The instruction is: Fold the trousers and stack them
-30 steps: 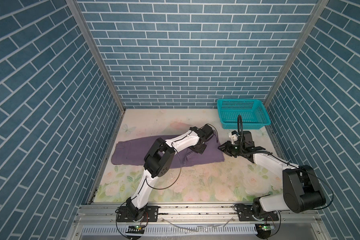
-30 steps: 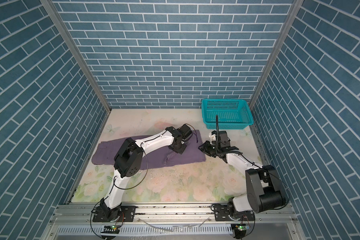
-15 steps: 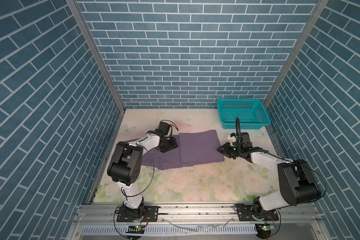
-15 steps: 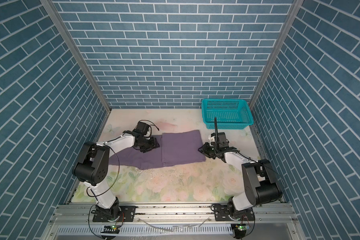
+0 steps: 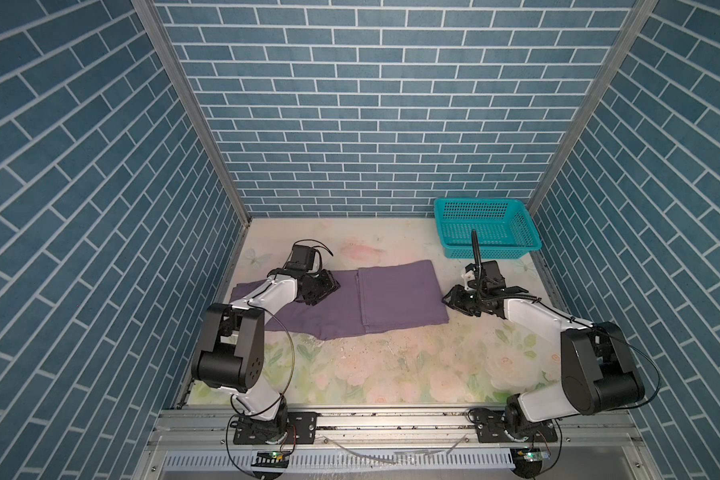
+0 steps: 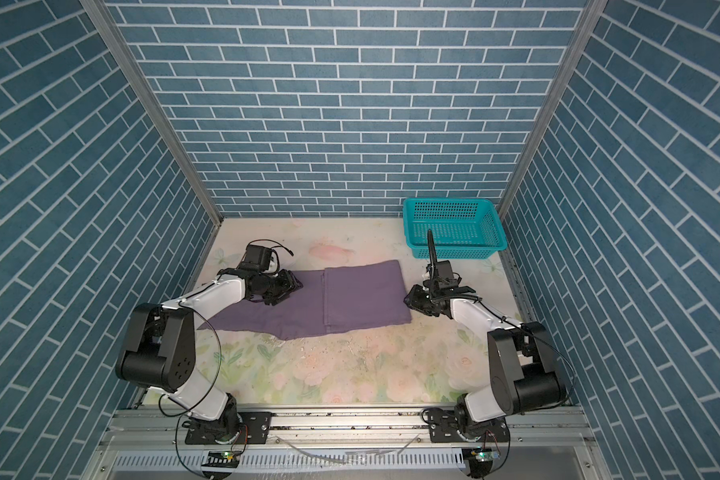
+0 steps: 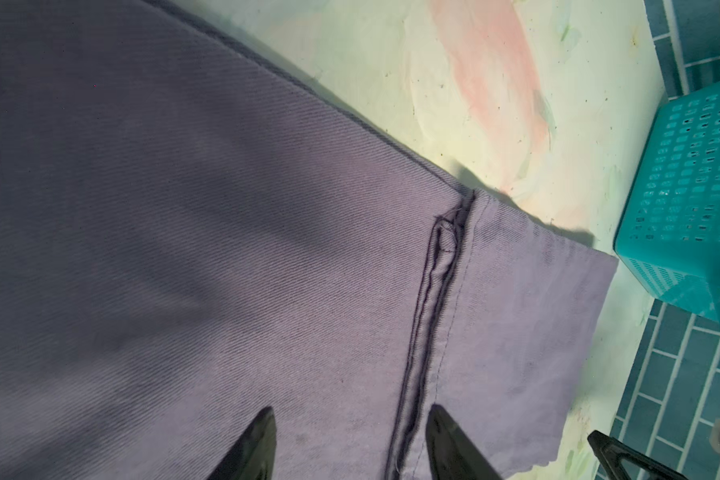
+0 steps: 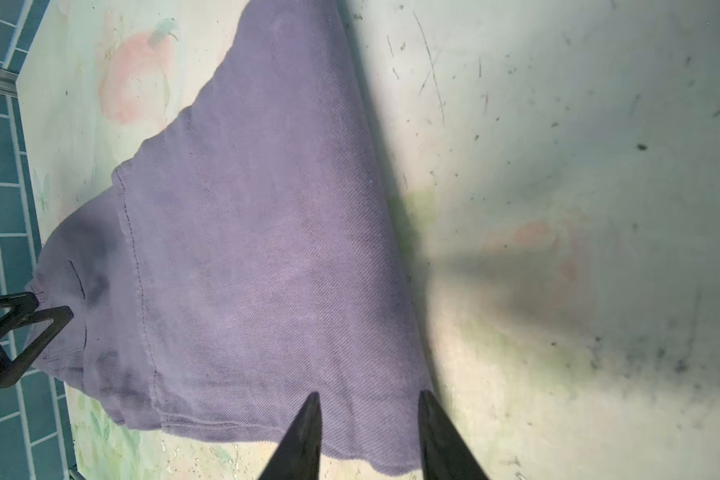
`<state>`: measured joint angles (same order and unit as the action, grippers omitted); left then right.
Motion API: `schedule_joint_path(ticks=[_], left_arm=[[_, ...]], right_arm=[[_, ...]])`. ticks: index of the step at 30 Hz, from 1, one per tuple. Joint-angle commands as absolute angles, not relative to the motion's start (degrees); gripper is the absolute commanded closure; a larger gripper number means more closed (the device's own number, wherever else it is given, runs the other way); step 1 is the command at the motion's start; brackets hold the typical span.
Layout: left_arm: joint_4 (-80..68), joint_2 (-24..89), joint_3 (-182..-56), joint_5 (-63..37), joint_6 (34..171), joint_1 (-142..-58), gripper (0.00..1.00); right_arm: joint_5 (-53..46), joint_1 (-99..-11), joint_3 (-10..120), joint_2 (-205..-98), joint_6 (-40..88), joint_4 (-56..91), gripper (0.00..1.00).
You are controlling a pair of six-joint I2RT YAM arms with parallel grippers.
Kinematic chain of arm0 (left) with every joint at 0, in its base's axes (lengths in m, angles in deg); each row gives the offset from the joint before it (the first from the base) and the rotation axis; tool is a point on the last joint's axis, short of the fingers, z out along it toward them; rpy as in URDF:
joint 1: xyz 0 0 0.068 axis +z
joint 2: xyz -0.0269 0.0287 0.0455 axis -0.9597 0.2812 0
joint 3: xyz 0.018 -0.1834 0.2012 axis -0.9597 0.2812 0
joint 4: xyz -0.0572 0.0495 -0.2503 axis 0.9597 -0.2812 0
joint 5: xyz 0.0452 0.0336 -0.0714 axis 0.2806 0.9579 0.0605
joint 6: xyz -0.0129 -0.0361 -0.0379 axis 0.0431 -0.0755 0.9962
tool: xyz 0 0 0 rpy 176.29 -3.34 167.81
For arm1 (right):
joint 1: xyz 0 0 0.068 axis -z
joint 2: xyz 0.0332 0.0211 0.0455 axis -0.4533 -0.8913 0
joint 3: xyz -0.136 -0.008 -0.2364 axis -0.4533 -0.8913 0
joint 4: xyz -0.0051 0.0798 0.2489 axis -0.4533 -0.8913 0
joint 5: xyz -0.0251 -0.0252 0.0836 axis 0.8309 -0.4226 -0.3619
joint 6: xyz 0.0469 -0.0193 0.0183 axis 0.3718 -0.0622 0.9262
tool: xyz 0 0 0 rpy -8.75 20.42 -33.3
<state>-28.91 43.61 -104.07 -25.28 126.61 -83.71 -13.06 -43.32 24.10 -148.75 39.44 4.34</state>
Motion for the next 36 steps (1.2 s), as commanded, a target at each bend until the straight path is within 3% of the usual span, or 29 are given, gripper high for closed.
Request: schedule_joint_path(ticks=[1,10,17,21,25,36], left_arm=[[-30.5,41.0,-102.7,-24.2,126.2,-83.6,0.42],[-27.9,36.8,-99.3,-23.4,126.1,-87.8,0.36],[-23.4,47.0,-102.7,-22.7,127.2,-97.9,0.36],[-21.3,52.0,-104.7,-22.1,128.4,-99.4,0.38],[-21.1,55.4,-106.6,-21.8,129.0,-99.6,0.46],[-22.0,57.7,-110.1,-22.3,129.7,-99.8,0.88]], right_arm=[[-13.1,-43.1,26.9,-151.9,37.1,4.4,0.60],[-15.4,-43.3,28.8,-155.3,37.2,6.2,0.60],[-15.5,-43.1,28.2,-153.1,37.1,5.9,0.61],[-15.6,-43.1,27.0,-152.0,37.1,5.8,0.60],[-15.1,-43.1,25.9,-151.2,37.4,6.2,0.60],[-15.1,-43.1,25.6,-151.7,37.6,6.2,0.60]])
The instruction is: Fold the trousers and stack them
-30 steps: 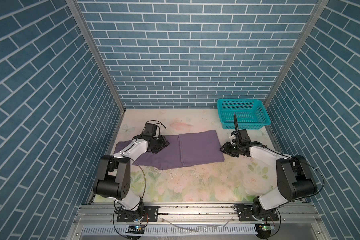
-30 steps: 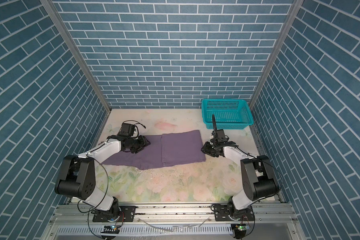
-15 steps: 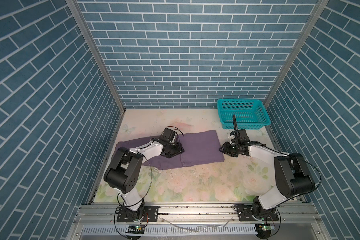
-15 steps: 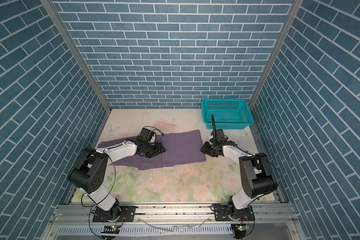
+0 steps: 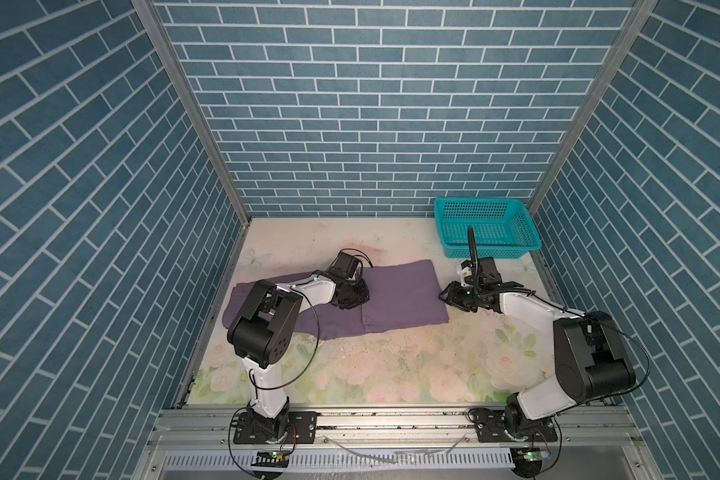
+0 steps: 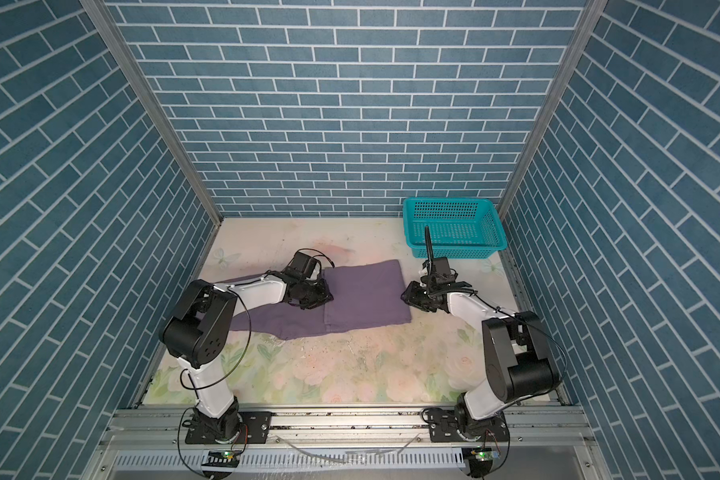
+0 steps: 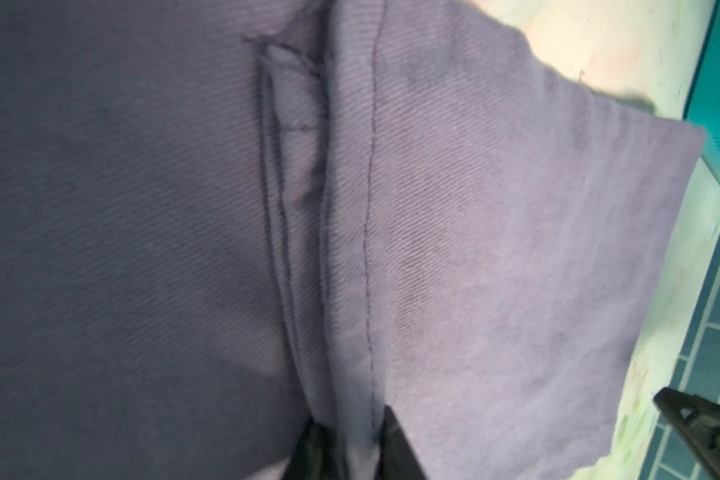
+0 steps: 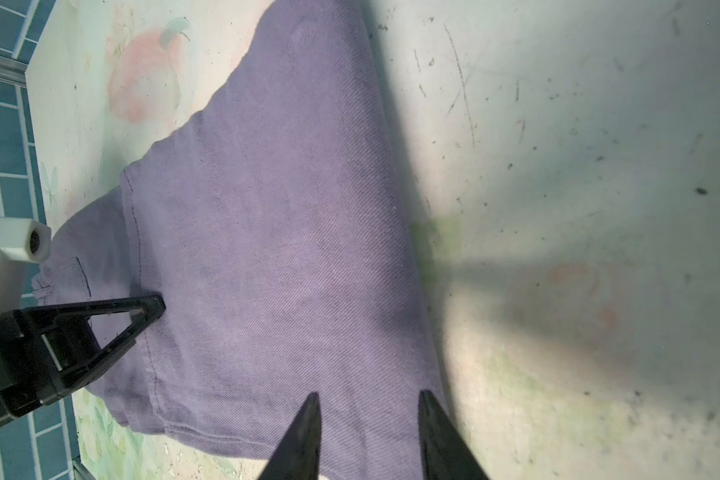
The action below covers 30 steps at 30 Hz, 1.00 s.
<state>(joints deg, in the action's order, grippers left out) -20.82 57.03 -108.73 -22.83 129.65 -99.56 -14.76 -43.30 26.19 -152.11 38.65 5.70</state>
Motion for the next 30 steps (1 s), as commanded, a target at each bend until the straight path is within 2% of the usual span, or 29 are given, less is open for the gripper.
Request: schedule_joint_path(ticks=[1,2,11,18,19,21,22,25,30], left_arm=[[-22.6,57.6,-110.6,-22.1,129.7,-99.9,0.95],[-23.6,57.4,-111.1,-22.1,129.4,-99.9,1.00],[-42.9,50.0,-119.2,-16.3,125.6,-99.7,1.00],[-47.6,46.1,-113.8,-15.1,125.1,-93.6,1.00],[-47.3,46.3,-112.6,-15.2,125.1,-92.2,0.90],[-46.7,47.1,-111.2,-15.3,125.4,-89.6,0.57],[-46.4,47.4,-110.8,-15.7,125.5,-88.4,0.43],[-45.9,46.4,-111.3,-15.7,125.3,-87.3,0.36],[-49.3,44.1,-114.0,-13.3,123.0,-86.7,0.35]], right_arm=[[-15.2,-43.2,25.7,-151.8,37.7,6.2,0.61],[-15.2,-43.1,25.8,-152.0,37.7,6.1,0.61],[-13.9,-43.2,26.5,-151.3,36.9,4.9,0.59],[-13.4,-43.2,26.5,-151.5,37.1,5.6,0.56],[-13.4,-43.2,26.5,-151.6,37.1,5.6,0.55],[-13.3,-43.2,26.4,-151.9,37.1,5.6,0.52],[-13.1,-43.2,26.4,-152.1,37.1,5.5,0.49],[-13.0,-43.3,26.5,-152.1,37.0,5.4,0.38],[-15.2,-43.6,27.1,-153.4,37.3,6.8,0.39]])
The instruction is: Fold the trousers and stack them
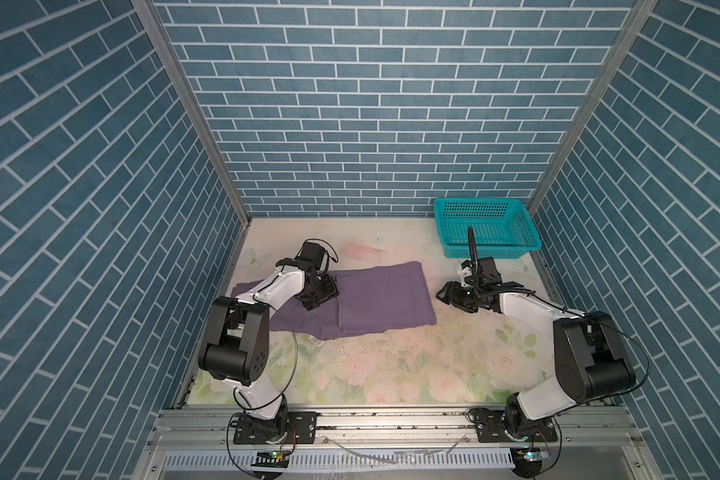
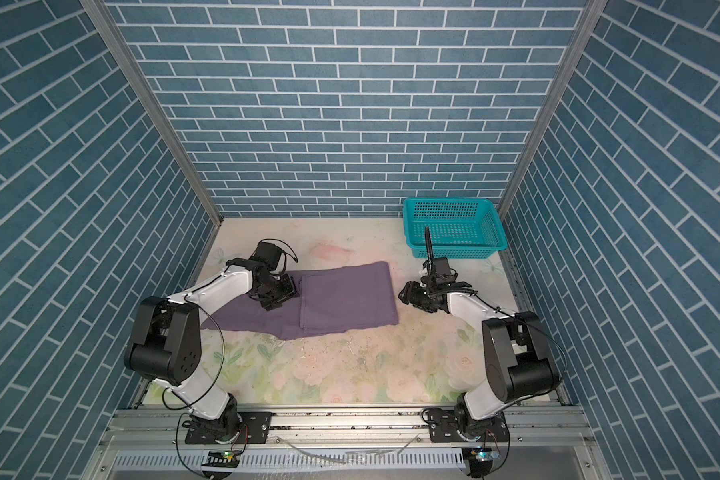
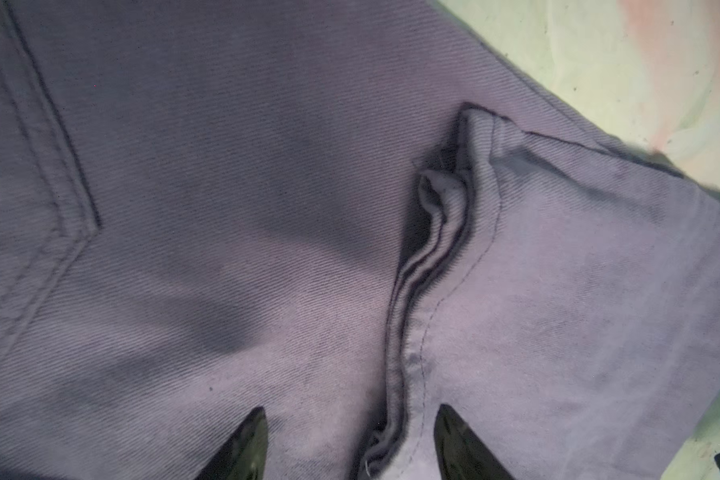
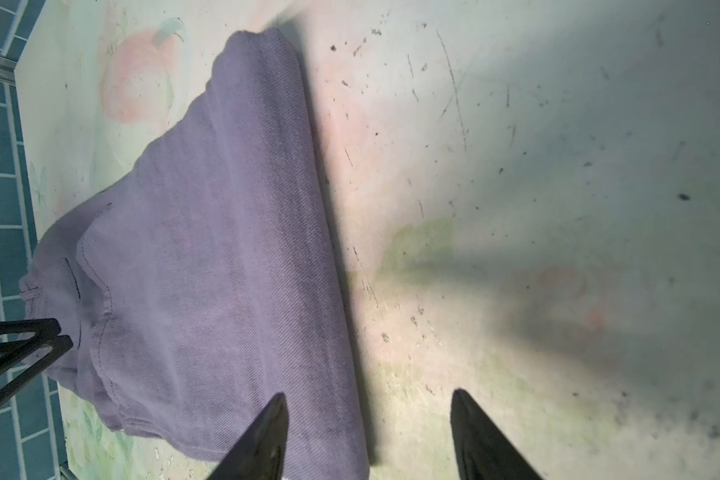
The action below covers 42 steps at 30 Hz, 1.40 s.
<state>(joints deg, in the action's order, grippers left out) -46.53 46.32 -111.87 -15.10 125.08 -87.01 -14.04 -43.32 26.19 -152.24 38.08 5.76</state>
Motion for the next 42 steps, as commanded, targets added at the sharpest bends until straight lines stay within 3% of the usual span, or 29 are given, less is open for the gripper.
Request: schedule_joint_path(ticks=[1,8,15,21,33,42], left_arm=[[-49.7,43.7,-114.1,-13.2,122.7,-86.3,0.35],[-48.1,38.3,-107.9,-15.1,122.5,-82.6,0.35],[-48.0,30.9,-100.6,-16.9,121.9,-74.7,0.35],[-49.9,24.7,-96.6,-17.4,119.9,-67.8,0.36],[-51.6,18.9,-93.4,-18.1,118.0,-60.5,0.37],[-49.4,20.2,-92.1,-18.3,118.6,-59.1,0.37]], right_arm=[[-15.6,-44.0,27.6,-154.3,37.3,6.7,0.40],[-17.2,-47.1,30.1,-160.3,37.6,8.2,0.44],[-18.7,-50.1,32.3,-164.2,38.4,9.4,0.55],[-18.6,-51.5,33.5,-165.9,39.6,9.7,1.00],[5.0,-44.9,37.9,-149.6,35.9,-9.5,1.00],[17.1,-43.9,47.5,-139.1,28.5,-20.2,1.00]])
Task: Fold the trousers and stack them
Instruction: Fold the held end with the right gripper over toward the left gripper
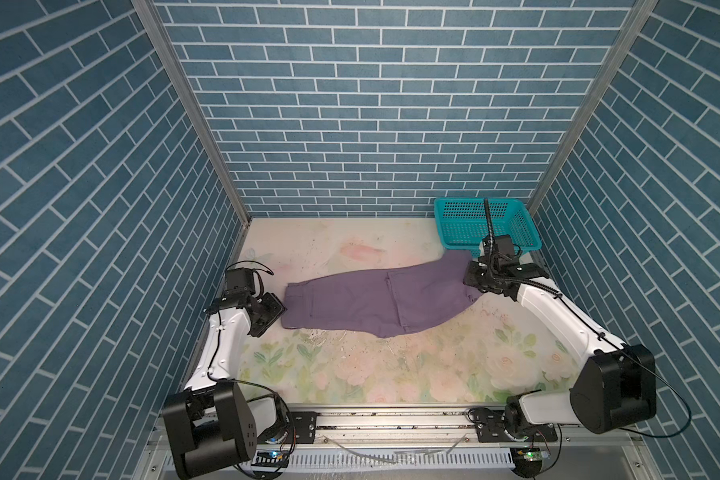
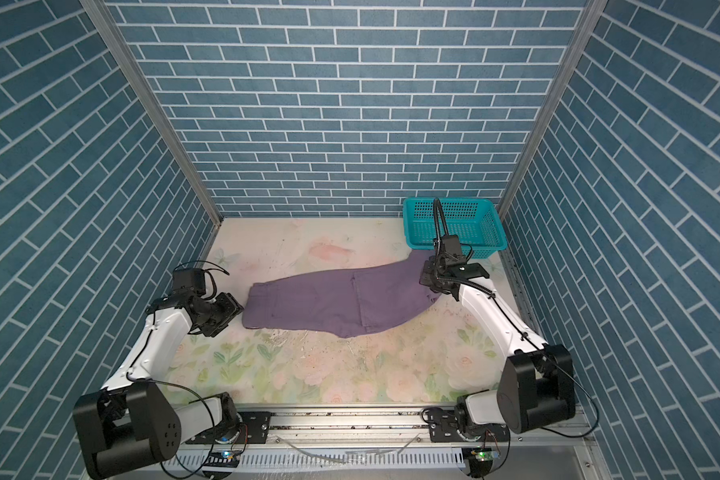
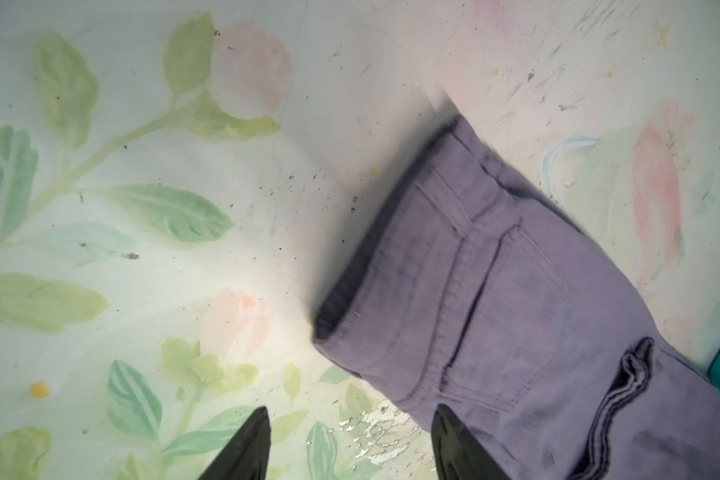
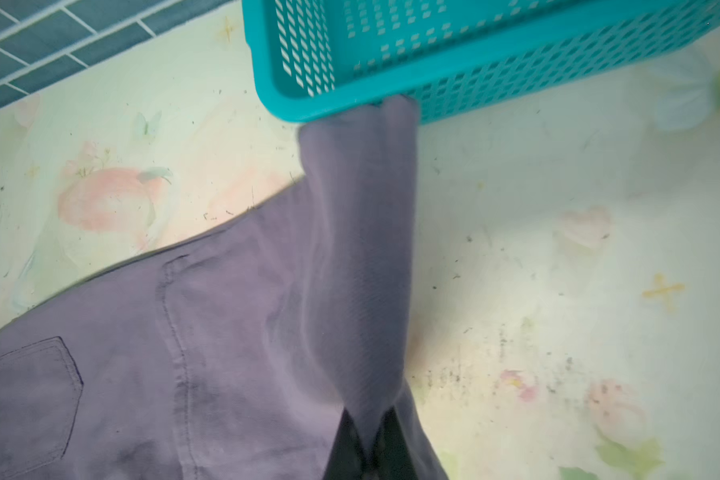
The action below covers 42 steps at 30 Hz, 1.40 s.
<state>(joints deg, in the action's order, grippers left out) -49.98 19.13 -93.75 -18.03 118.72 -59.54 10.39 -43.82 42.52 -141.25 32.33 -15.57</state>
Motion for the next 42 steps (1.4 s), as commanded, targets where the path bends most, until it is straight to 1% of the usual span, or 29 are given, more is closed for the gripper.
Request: schedule_joint_path(ticks=[1,4,5,6,7,10,13,18,24,31,41,42], left_arm=[[-48.5,20.9,-91.4,-18.7,118.8,-59.2,0.37],[-46.2,22.1,-89.1,-18.9,119.8,-59.2,0.43],[-45.5,22.2,-88.4,-18.9,119.9,-59.1,0.47],[-44.9,22.2,-87.7,-18.9,120.0,-59.2,0.52],[-44.1,22.3,-87.2,-19.0,120.2,-59.2,0.56],[-42.2,23.1,-85.7,-19.9,120.5,-59.2,0.59],[-39.7,24.2,-84.8,-22.1,121.5,-59.4,0.60],[-36.8,25.3,-83.7,-23.7,122.9,-60.7,0.62],[-33.8,27.4,-82.9,-23.6,124.7,-64.2,0.63],[-30.7,30.3,-82.7,-22.8,126.7,-68.2,0.64],[-26.6,34.1,-81.2,-23.0,129.0,-72.4,0.66],[-26.2,34.3,-81.0,-23.0,129.1,-72.6,0.66]], right_arm=[[17.1,-44.0,49.0,-138.8,28.3,-20.7,1.00],[14.7,-44.1,53.7,-139.6,28.8,-21.5,1.00],[13.5,-44.3,55.1,-140.2,29.2,-21.5,1.00],[12.5,-44.8,56.8,-141.0,29.5,-21.5,1.00],[12.1,-45.9,58.5,-142.0,29.6,-21.5,1.00],[14.0,-51.2,63.5,-145.7,28.4,-22.0,1.00],[15.0,-57.0,67.6,-149.6,27.6,-22.6,1.00],[12.2,-63.5,70.8,-154.7,29.6,-22.5,1.00],[7.9,-70.1,73.0,-159.4,31.5,-22.0,1.00],[3.9,-76.1,74.9,-165.0,34.8,-18.6,1.00],[1.8,-82.3,83.6,-176.6,36.1,-17.4,1.00],[0.3,-82.7,84.6,-177.7,36.2,-17.2,1.00]])
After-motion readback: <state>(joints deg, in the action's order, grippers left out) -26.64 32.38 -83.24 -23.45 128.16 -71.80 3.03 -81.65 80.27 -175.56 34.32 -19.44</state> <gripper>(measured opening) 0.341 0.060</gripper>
